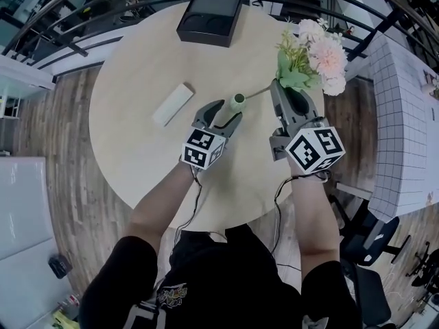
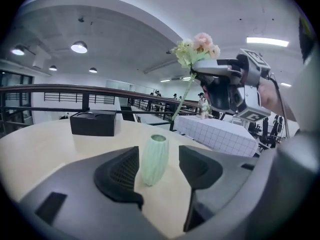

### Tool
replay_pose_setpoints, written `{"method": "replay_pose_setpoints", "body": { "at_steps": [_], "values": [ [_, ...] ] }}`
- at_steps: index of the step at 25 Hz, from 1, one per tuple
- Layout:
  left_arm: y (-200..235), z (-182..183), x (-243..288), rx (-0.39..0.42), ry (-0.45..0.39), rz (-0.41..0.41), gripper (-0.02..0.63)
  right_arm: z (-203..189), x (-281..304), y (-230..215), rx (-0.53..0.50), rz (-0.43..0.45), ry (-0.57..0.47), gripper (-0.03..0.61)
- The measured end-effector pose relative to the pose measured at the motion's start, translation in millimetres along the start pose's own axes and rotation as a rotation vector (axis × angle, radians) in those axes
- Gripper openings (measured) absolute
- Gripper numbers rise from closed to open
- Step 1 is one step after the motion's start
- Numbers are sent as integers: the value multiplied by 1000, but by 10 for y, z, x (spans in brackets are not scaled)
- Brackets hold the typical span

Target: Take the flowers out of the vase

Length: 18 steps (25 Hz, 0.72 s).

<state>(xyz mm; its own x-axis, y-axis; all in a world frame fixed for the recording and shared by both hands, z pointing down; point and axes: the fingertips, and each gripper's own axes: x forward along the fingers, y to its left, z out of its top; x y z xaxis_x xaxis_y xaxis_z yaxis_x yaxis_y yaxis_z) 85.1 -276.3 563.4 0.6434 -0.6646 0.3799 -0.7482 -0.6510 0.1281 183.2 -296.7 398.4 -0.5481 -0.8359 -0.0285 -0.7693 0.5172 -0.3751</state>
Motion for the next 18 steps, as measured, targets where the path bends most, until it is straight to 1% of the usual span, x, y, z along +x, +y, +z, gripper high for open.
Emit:
{"method": "replay_pose_setpoints", "body": {
  "at_steps": [3, 4, 8, 9, 11, 18],
  "values": [
    [-46, 114, -285, 1, -19, -1, 244, 30, -116, 67, 5, -14, -3, 66],
    [-57, 159, -382, -4, -27, 3, 221, 35, -164, 91, 2, -22, -4, 66],
    [-77, 291, -812, -26, -33, 20, 43, -4, -340, 255, 11, -59, 0, 66],
    [-86, 313, -909, -27, -28, 18, 24, -22, -386, 305, 13, -71, 3, 66],
    [-99, 365, -1088, -31, -23, 10, 9, -64, -481, 403, 18, -98, 9, 66],
    [-82, 363, -1787, -74, -25, -22, 8, -320, -825, 882, 48, -173, 28, 66]
  ]
}}
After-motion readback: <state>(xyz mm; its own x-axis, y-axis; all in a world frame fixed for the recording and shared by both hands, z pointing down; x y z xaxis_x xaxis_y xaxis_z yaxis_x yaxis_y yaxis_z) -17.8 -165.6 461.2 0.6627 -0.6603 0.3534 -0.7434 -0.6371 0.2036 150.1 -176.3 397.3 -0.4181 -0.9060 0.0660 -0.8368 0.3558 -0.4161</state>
